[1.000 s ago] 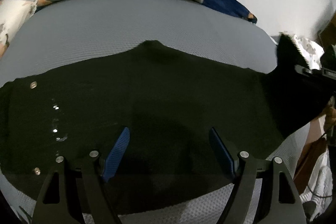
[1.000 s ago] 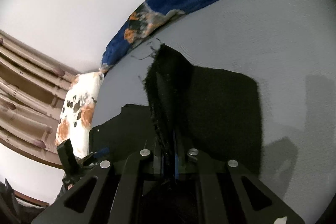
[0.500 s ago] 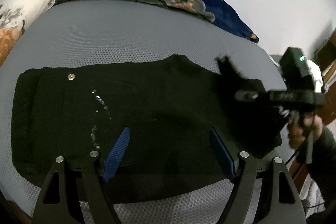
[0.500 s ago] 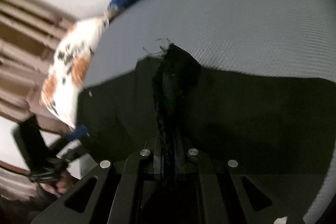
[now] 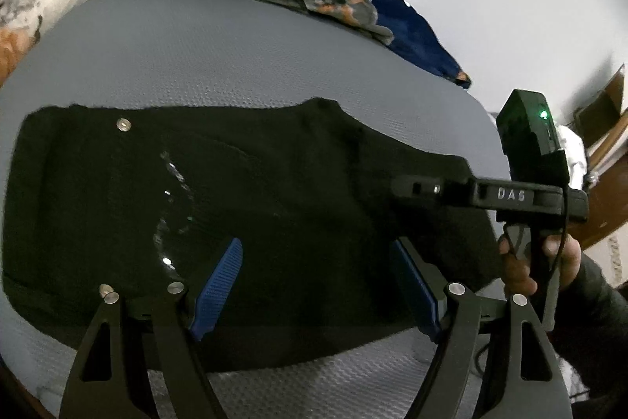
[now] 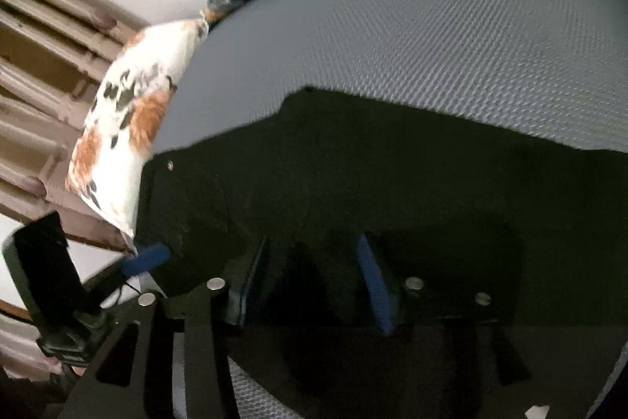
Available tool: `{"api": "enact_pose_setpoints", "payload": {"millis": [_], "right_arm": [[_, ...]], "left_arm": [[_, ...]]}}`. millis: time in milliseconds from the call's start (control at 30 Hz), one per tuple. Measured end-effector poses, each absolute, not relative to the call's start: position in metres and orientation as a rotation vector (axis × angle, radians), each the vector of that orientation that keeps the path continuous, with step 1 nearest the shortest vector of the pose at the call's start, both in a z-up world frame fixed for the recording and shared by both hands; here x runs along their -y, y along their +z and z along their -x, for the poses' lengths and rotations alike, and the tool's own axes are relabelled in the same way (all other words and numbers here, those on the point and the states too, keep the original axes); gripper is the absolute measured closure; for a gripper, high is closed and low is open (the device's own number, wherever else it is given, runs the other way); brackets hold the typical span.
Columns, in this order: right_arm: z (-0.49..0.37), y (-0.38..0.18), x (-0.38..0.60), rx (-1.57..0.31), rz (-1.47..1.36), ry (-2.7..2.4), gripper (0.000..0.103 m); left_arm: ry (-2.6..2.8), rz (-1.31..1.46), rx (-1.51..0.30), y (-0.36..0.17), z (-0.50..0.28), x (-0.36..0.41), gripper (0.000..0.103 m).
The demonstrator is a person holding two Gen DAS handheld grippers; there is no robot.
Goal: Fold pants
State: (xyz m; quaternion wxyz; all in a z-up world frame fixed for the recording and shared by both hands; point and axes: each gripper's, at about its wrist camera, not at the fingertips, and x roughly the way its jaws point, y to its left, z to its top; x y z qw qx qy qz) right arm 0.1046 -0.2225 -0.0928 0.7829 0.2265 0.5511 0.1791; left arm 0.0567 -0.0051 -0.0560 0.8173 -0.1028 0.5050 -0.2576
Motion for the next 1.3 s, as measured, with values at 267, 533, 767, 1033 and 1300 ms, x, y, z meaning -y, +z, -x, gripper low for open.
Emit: {"api": "enact_pose_setpoints", "payload": {"millis": [267, 533, 767, 1033, 1300], "right_arm": [[-0.072, -0.063, 0.276, -1.088, -0.580, 0.263, 0.050], [-0.030, -0.062, 0.325, -1.020, -0.718, 0.134, 0.046], [-0.011, -0.073, 0.343, -1.005, -0.778, 0.096, 0.046], [-0.004, -0.080, 0.350, -1.010, -0.791, 0.094, 0.046], [-0.001, -0.082, 0.346, -1.020, -0.790, 0.076, 0.046]], "left_arm": [[-0.722, 0.421, -1.197, -0.062, -0.064, 0.020, 0.025], [-0.735, 0.516, -1.372, -0.096, -0.086, 0.047, 0.028], [-0.710, 0.527, -1.395, -0.110, -0.090, 0.057, 0.028], [-0.784, 0.567, -1.463, -0.121, -0.081, 0.080, 0.055], [-0.786, 0.608, -1.467, -0.114, -0.089, 0.087, 0.096]]}}
